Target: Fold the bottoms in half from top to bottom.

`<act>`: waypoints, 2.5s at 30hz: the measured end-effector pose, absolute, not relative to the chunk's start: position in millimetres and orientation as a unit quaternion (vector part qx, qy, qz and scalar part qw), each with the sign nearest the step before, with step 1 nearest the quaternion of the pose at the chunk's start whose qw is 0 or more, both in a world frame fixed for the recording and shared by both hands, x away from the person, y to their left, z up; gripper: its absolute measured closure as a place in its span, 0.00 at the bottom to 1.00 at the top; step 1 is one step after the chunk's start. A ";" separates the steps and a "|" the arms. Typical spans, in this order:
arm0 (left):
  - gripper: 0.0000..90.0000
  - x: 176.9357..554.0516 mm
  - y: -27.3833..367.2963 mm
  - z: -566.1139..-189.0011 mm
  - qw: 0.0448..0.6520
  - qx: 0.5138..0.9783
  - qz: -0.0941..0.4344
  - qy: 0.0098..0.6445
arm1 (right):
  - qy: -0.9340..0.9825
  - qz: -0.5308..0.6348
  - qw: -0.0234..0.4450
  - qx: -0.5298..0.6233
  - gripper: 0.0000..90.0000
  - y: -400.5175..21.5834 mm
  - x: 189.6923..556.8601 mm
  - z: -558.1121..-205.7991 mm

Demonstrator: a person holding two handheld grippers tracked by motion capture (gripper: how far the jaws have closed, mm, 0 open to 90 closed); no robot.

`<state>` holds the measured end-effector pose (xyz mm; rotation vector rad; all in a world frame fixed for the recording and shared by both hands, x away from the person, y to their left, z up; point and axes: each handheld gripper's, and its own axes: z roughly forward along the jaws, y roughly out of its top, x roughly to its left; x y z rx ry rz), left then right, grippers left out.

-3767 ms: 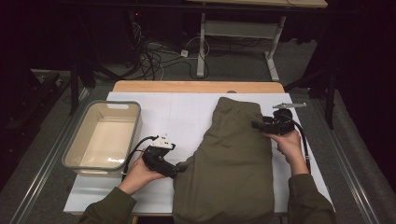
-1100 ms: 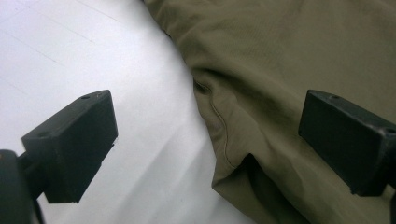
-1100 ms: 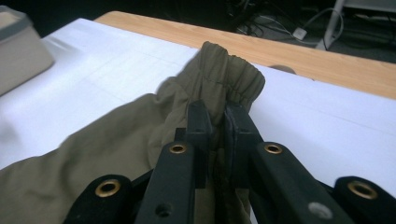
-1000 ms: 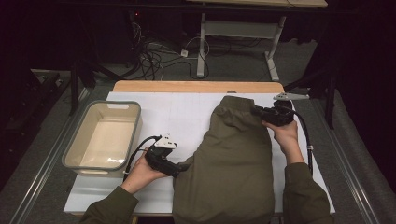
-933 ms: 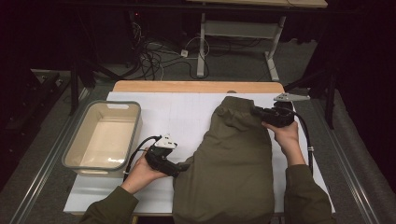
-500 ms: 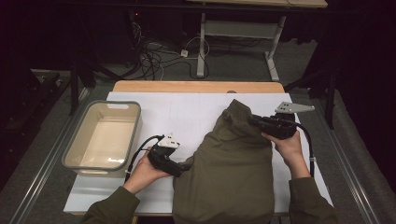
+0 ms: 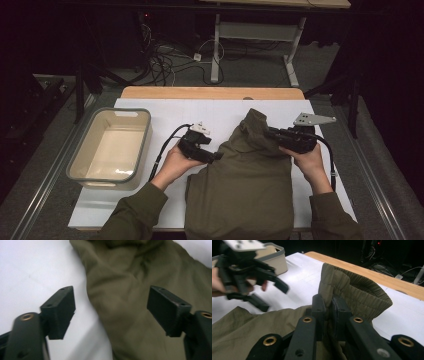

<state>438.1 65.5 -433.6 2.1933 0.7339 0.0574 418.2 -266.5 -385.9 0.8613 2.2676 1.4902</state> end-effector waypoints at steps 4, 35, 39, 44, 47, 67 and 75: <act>0.29 462.3 46.9 -439.9 0.386 0.871 0.015 0.303 | 0.787 0.519 0.147 0.300 0.92 -268.2 418.7 -385.7; 0.96 506.9 30.1 -434.5 0.368 0.868 0.075 0.324 | 0.765 0.534 0.181 0.311 0.92 -259.9 451.6 -359.3; 0.96 521.8 40.8 -424.3 0.381 0.847 0.115 0.353 | 0.753 0.545 0.194 0.314 0.92 -257.9 465.8 -346.2; 0.95 520.7 56.1 -424.1 0.407 0.836 0.082 0.358 | 0.751 0.557 0.187 0.301 0.92 -257.0 468.4 -343.0; 0.95 509.3 61.2 -423.2 0.412 0.839 0.076 0.348 | 0.759 0.555 0.181 0.289 0.92 -256.5 459.2 -347.6; 0.95 436.6 76.0 -419.6 0.422 0.858 0.084 0.279 | 0.762 0.570 0.172 0.255 0.92 -270.6 403.9 -360.4; 0.94 413.4 80.9 -431.9 0.412 0.869 0.071 0.264 | 0.776 0.558 0.157 0.248 0.92 -269.7 393.4 -372.4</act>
